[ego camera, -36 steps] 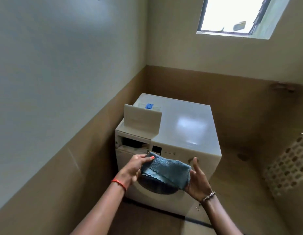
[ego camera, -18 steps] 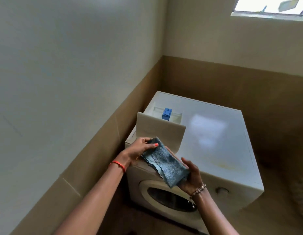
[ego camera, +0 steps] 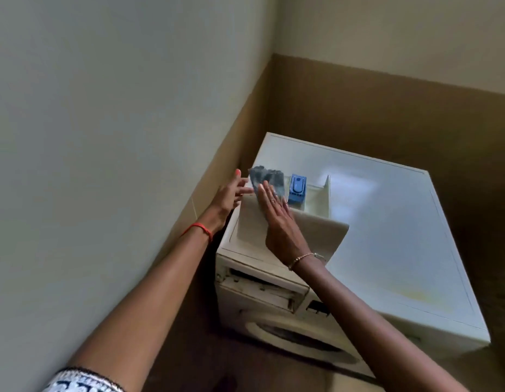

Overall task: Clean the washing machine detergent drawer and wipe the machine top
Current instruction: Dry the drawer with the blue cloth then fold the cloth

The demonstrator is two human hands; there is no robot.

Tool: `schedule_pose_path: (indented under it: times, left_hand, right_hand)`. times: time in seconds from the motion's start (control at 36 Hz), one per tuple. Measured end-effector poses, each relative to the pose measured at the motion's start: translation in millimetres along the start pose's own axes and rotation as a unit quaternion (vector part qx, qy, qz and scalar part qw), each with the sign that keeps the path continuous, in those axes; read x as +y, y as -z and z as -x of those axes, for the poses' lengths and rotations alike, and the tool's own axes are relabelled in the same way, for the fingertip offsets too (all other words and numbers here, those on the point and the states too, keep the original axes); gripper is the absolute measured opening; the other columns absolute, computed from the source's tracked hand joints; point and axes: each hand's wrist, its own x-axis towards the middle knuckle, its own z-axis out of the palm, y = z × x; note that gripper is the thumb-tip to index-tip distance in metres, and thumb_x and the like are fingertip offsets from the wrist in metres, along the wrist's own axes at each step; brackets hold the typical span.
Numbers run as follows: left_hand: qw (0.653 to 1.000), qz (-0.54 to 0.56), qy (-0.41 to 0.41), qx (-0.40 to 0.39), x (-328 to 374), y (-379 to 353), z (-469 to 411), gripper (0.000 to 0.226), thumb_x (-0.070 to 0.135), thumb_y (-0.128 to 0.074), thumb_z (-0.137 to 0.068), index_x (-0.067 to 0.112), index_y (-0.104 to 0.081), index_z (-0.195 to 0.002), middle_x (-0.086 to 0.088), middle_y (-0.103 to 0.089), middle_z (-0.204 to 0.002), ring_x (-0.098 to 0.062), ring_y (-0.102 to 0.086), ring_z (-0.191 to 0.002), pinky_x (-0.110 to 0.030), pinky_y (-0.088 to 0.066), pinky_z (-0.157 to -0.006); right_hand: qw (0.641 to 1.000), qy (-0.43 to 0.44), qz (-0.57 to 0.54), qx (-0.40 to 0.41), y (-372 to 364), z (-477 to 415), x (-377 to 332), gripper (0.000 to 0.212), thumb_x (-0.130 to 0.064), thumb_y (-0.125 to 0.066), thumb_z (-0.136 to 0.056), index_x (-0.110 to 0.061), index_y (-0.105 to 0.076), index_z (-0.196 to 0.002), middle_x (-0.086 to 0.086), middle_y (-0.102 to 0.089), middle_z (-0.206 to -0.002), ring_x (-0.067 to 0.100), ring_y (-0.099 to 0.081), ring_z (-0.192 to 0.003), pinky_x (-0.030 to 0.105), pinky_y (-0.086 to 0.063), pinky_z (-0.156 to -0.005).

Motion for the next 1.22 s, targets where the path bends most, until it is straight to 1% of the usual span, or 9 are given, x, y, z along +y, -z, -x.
schedule_pose_path:
  times: [0.08, 0.17, 0.36, 0.56, 0.72, 0.81, 0.92, 1.14, 1.22]
  left_hand:
    - [0.999, 0.013, 0.025, -0.037, -6, 1, -9, 0.063, 0.052, -0.022, -0.098, 0.007, -0.060, -0.120, -0.011, -0.064, -0.118, -0.021, -0.060, -0.107, -0.029, -0.047, -0.090]
    - [0.998, 0.014, 0.040, -0.056, -10, 7, -12, 0.064, 0.057, -0.020, -0.096, 0.011, -0.063, -0.112, -0.008, -0.066, -0.111, -0.017, -0.061, -0.099, -0.026, -0.047, -0.087]
    - [0.992, 0.000, 0.077, -0.096, -6, 14, -15, 0.052, 0.055, -0.036, -0.092, 0.012, -0.059, -0.108, -0.009, -0.062, -0.096, -0.016, -0.059, -0.079, -0.025, -0.045, -0.067]
    - [0.979, -0.116, -0.015, -0.168, -11, 18, -20, 0.016, 0.013, -0.073, -0.077, 0.015, -0.066, -0.091, 0.001, -0.062, -0.084, -0.012, -0.060, -0.082, -0.015, -0.052, -0.063]
    - [0.974, -0.138, -0.039, -0.175, -12, 18, -20, 0.011, 0.011, -0.072, -0.078, 0.012, -0.066, -0.087, 0.001, -0.062, -0.080, -0.009, -0.060, -0.078, -0.011, -0.049, -0.058]
    - [0.972, -0.150, -0.038, -0.179, -8, 18, -18, 0.013, 0.009, -0.071, -0.079, 0.007, -0.065, -0.090, 0.002, -0.060, -0.077, -0.007, -0.057, -0.072, -0.007, -0.043, -0.053]
    - [0.970, -0.155, -0.037, -0.182, -10, 18, -21, 0.011, 0.010, -0.071, -0.078, 0.010, -0.066, -0.088, 0.000, -0.062, -0.084, -0.011, -0.059, -0.083, -0.012, -0.051, -0.068]
    - [0.968, -0.150, -0.018, -0.199, -7, 18, -25, 0.022, 0.005, -0.066, -0.082, 0.000, -0.064, -0.103, -0.001, -0.063, -0.088, -0.007, -0.060, -0.083, -0.008, -0.051, -0.067]
    - [0.966, -0.163, -0.015, -0.198, -6, 17, -27, 0.028, 0.006, -0.066, -0.082, -0.002, -0.063, -0.109, 0.000, -0.063, -0.091, -0.007, -0.058, -0.086, -0.008, -0.051, -0.069]
  right_hand:
    - [0.968, 0.103, 0.227, 0.032, -37, 2, 11, 0.071, 0.018, -0.010, -0.079, -0.003, -0.016, -0.146, 0.012, -0.007, -0.155, 0.022, -0.002, -0.144, 0.046, -0.004, -0.116]
    - [0.945, 0.125, 0.295, 0.068, -59, 7, 18, 0.056, 0.009, 0.003, -0.092, -0.001, -0.005, -0.147, 0.012, 0.008, -0.155, 0.023, 0.006, -0.144, 0.049, 0.001, -0.116]
    - [0.907, 0.211, 0.364, 0.013, -81, 24, 39, 0.049, 0.004, -0.020, -0.096, 0.001, -0.019, -0.145, 0.009, -0.041, -0.145, 0.018, -0.025, -0.137, 0.043, 0.002, -0.118]
    - [0.868, 0.272, 0.406, -0.085, -82, 28, 46, 0.046, 0.000, -0.037, -0.091, -0.006, -0.044, -0.136, 0.008, -0.048, -0.140, 0.019, -0.044, -0.131, 0.039, -0.009, -0.116]
    - [0.800, 0.310, 0.493, -0.143, -69, 24, 52, 0.070, -0.009, -0.077, -0.066, -0.014, -0.052, -0.131, 0.001, -0.053, -0.136, 0.014, -0.048, -0.128, 0.040, -0.007, -0.116]
    - [0.763, 0.328, 0.533, -0.162, -62, 27, 60, 0.078, -0.015, -0.082, -0.060, -0.021, -0.052, -0.132, -0.004, -0.053, -0.135, 0.010, -0.046, -0.129, 0.042, -0.004, -0.116]
    - [0.736, 0.332, 0.558, -0.188, -48, 37, 71, 0.089, -0.018, -0.084, -0.056, -0.026, -0.044, -0.135, -0.010, -0.049, -0.138, 0.008, -0.042, -0.131, 0.035, -0.018, -0.114]
    - [0.720, 0.296, 0.608, -0.154, -19, 79, 106, 0.073, 0.003, -0.056, -0.073, -0.017, -0.036, -0.141, -0.004, -0.043, -0.143, 0.012, -0.042, -0.131, 0.045, -0.004, -0.115]
    - [0.691, 0.288, 0.647, -0.147, -10, 97, 109, 0.066, 0.003, -0.030, -0.079, -0.019, -0.023, -0.141, -0.006, -0.019, -0.149, 0.012, -0.025, -0.139, 0.052, 0.004, -0.113]
